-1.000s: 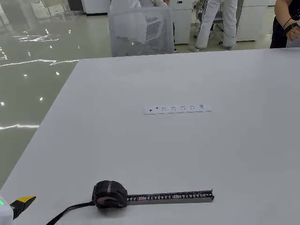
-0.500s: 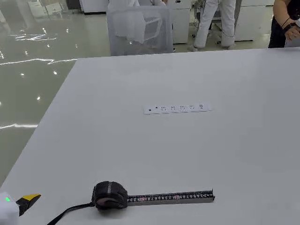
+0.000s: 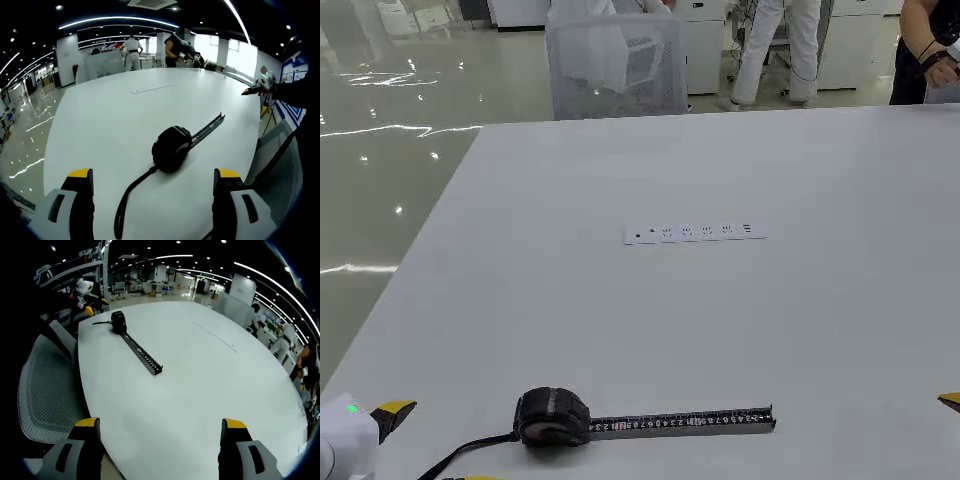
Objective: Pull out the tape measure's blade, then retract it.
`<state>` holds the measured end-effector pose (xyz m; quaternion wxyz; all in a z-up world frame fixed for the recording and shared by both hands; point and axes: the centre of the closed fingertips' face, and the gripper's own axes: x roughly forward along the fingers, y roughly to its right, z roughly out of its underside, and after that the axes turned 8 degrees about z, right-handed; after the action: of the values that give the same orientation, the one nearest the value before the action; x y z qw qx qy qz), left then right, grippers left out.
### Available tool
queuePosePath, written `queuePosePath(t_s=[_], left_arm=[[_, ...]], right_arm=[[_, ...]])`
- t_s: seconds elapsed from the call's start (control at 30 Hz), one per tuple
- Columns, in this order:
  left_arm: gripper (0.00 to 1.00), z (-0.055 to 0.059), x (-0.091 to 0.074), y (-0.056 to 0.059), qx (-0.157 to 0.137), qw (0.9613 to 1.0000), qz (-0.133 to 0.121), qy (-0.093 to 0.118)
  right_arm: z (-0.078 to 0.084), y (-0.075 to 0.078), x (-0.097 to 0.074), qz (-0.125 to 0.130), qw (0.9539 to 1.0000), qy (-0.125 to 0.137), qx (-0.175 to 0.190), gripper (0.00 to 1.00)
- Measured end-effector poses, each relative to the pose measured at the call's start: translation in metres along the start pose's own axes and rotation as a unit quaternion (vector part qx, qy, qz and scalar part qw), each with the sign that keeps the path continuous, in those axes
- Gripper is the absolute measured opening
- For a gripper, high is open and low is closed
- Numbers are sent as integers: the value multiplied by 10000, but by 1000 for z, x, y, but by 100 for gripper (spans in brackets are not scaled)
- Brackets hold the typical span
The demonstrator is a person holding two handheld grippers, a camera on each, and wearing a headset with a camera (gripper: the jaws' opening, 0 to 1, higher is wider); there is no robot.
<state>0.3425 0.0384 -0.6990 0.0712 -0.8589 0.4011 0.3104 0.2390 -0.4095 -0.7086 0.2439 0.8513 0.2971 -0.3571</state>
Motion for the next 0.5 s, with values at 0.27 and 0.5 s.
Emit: queuePosePath(t_s=[0.27,0.5], left_arm=[[99,-8,12,9,-85,9999,-86,111],[99,-16,36,12,-256,9994,-172,146]], right_arm=[[-17,5,9,-207,9992,6,-348,99],[-31,11,23,-408,9965,-63,-724,99]])
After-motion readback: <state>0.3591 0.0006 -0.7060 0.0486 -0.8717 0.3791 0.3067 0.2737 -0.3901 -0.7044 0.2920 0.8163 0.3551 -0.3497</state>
